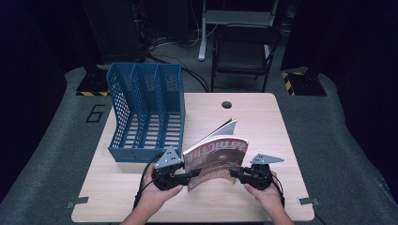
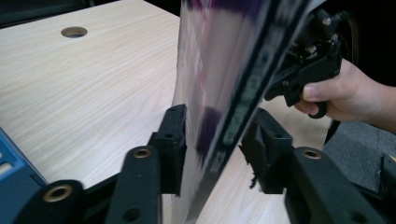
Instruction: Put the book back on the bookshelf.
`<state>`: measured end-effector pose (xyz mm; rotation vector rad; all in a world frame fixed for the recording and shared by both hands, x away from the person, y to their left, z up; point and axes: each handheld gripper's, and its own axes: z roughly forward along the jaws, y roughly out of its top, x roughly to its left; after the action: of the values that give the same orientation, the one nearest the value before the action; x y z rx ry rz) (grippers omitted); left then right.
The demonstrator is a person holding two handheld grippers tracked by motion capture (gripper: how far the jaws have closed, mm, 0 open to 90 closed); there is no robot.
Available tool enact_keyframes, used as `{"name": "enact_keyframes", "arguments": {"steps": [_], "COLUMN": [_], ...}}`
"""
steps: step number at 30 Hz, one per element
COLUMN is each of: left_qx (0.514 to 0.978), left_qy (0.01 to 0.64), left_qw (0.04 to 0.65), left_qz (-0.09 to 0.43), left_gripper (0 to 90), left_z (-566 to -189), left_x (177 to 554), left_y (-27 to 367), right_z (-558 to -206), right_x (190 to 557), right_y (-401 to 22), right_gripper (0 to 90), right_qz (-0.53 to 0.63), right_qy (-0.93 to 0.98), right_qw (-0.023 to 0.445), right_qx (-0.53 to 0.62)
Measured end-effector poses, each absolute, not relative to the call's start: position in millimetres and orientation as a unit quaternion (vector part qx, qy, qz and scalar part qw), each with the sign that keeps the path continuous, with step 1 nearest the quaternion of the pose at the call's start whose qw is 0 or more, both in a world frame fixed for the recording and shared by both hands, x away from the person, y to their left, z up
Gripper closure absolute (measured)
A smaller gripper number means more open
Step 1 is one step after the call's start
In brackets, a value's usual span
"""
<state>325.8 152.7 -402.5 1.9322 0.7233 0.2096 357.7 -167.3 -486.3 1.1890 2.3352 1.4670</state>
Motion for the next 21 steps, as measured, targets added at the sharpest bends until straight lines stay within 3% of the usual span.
{"name": "enact_keyframes", "arguments": {"steps": [8,21], "left_qx": [0.801,0.812], "left_qy": [0.304,0.307], "left_qw": [0.507,0.488], "left_qz": [0.098,0.095], "left_gripper": [48.1,41.8], "left_z": [-385,-362], "left_x": [333,340], "left_y": [151,147], "right_z": [-487,-487], "right_x": [358,357], "right_y": [-168,-168], "right_gripper": [72.2,72.3], "right_qz": [0.488,0.489], "right_qy": [0.775,0.774], "right_qw": [0.062,0.062], "right_qx": [0.397,0.399]}}
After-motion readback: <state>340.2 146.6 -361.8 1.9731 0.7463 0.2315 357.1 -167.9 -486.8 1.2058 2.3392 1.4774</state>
